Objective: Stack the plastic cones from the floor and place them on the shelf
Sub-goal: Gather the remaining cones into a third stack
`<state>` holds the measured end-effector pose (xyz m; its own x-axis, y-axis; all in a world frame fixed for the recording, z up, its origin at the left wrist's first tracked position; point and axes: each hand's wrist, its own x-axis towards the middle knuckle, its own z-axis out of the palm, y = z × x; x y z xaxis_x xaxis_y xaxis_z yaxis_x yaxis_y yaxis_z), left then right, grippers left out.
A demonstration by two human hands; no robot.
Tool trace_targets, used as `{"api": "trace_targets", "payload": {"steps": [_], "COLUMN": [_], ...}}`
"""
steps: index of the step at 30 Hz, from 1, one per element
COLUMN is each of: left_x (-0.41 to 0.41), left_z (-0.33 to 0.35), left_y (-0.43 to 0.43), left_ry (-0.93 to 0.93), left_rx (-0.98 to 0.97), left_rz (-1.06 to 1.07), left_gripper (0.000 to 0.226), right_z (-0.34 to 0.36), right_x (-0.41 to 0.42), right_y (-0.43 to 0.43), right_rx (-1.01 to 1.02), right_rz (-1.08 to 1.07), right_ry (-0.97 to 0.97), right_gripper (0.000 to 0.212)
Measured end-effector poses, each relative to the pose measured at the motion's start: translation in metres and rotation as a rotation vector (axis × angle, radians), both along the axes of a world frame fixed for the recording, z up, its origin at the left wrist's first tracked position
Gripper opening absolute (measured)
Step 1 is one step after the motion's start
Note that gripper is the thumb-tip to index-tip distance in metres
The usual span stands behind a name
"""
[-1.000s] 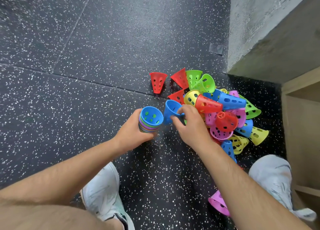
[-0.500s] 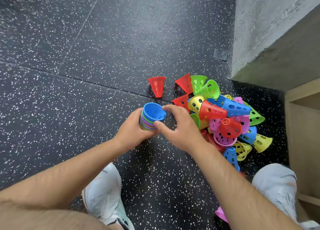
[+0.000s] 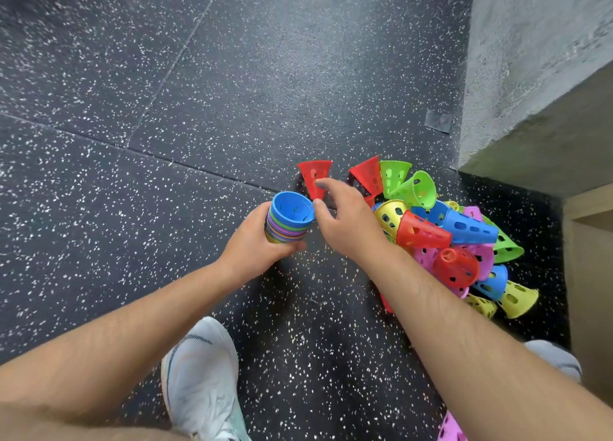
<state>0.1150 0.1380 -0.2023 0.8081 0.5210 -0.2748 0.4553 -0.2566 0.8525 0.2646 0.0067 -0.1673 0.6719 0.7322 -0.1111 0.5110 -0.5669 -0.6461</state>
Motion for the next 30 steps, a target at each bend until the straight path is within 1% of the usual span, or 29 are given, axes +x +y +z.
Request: {"api": "trace_targets", "payload": {"steps": [3,5,8,10,13,15,18,20,22,25,27,30], "left_x": [0.003,0.004,0.002,0.001,0.0,0.0,0.0,0.0,0.0,0.001,0.001,0.0], "left_z": [0.0,-0.001,-0.004,-0.007,-0.009,-0.011,-0.01,-0.009,-0.008,-0.006,-0.002,0.002], "left_y": [0.007,0.011,0.013,0.013,0.013,0.013,0.013,0.012,0.011,0.005,0.001,-0.003], "left_ry": [0.015,0.022,0.045,0.067,0.068,0.063,0.066,0.085,0.11,0.137,0.152,0.143], "left_rx": [0.011,0.008,0.015,0.04,0.054,0.051,0.06,0.077,0.108,0.162,0.193,0.214], "left_rz": [0.004,0.0,-0.013,-0.028,-0.06,-0.063,-0.055,-0.068,-0.104,-0.152,-0.164,-0.185], "left_gripper": [0.065,0.063,0.067,0.073,0.079,0.078,0.074,0.076,0.08,0.081,0.08,0.076], "right_z": [-0.009,-0.013,-0.023,-0.03,-0.038,-0.041,-0.037,-0.028,-0.014,0.005,0.011,0.014], "right_x": [0.02,0.033,0.053,0.061,0.057,0.048,0.036,0.029,0.02,0.005,-0.006,-0.026], "right_y": [0.026,0.041,0.054,0.053,0.04,0.029,0.011,-0.001,-0.014,-0.029,-0.034,-0.039], "right_rx": [-0.088,-0.206,-0.416,-0.461,-0.401,-0.326,-0.155,0.016,0.149,0.264,0.281,0.24], "right_rz": [0.014,0.04,0.05,0.02,0.011,0.007,-0.022,-0.043,-0.088,-0.15,-0.136,-0.074], "right_ry": [-0.113,-0.16,-0.169,-0.148,-0.19,-0.185,-0.14,-0.144,-0.161,-0.184,-0.206,-0.129], "right_gripper": [0.049,0.056,0.063,0.059,0.043,0.032,0.015,0.008,0.008,0.014,0.016,0.022]}}
